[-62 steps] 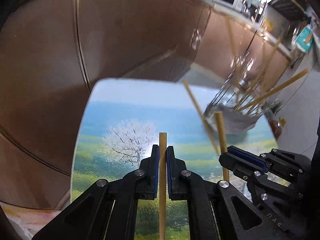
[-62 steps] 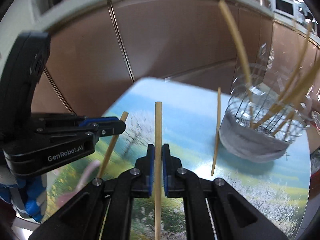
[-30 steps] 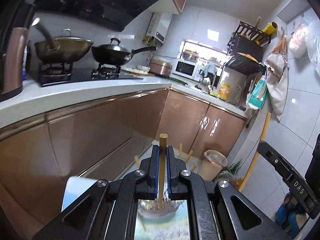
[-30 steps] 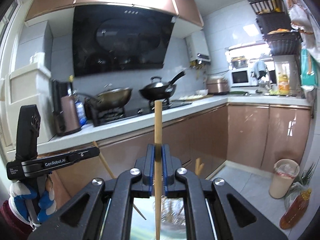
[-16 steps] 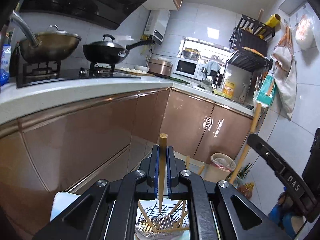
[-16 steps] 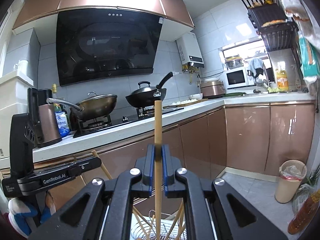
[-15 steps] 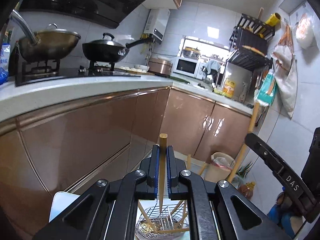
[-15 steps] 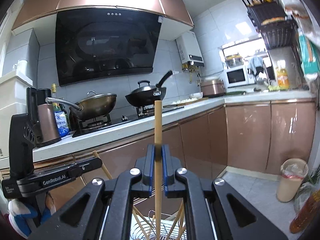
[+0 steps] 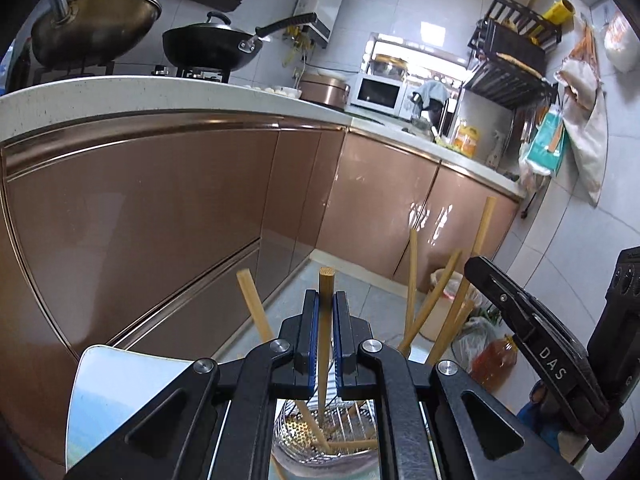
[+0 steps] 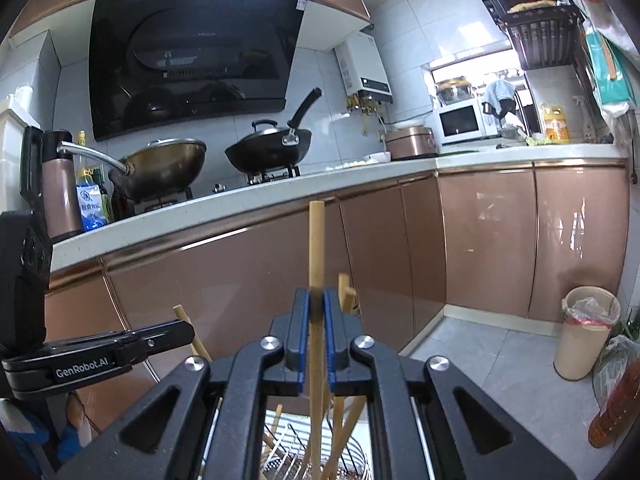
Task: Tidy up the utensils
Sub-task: 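Lift both chopsticks over the wire holder and open both grippers to drop them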
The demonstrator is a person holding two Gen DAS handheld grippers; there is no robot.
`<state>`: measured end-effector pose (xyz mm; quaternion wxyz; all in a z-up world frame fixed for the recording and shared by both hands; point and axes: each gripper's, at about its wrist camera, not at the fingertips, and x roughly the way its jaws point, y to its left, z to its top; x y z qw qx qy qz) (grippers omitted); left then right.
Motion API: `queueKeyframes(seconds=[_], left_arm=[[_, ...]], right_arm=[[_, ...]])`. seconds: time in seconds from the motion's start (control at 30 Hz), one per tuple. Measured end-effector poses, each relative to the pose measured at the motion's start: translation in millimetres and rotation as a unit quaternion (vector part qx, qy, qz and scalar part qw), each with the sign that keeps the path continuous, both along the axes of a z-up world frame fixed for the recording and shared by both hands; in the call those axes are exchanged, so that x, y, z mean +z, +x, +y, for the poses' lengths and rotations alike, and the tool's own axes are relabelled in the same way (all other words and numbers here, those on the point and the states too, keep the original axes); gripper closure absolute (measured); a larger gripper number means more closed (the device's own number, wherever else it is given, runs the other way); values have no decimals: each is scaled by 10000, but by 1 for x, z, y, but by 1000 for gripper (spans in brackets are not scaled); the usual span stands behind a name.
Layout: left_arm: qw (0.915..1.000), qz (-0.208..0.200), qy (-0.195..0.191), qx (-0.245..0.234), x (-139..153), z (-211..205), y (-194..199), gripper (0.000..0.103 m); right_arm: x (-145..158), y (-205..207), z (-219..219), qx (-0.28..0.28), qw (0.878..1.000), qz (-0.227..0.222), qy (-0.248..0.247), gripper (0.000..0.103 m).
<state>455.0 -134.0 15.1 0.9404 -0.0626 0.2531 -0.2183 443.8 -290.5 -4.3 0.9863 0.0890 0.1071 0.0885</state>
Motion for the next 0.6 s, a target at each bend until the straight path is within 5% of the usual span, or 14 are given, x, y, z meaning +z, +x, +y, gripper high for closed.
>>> queueKeyframes(seconds=[0.6], left_arm=[[9999, 62, 149, -29, 0, 7, -20, 96]], right_arm=[[-33, -21, -2, 52, 9996, 292, -12, 95]])
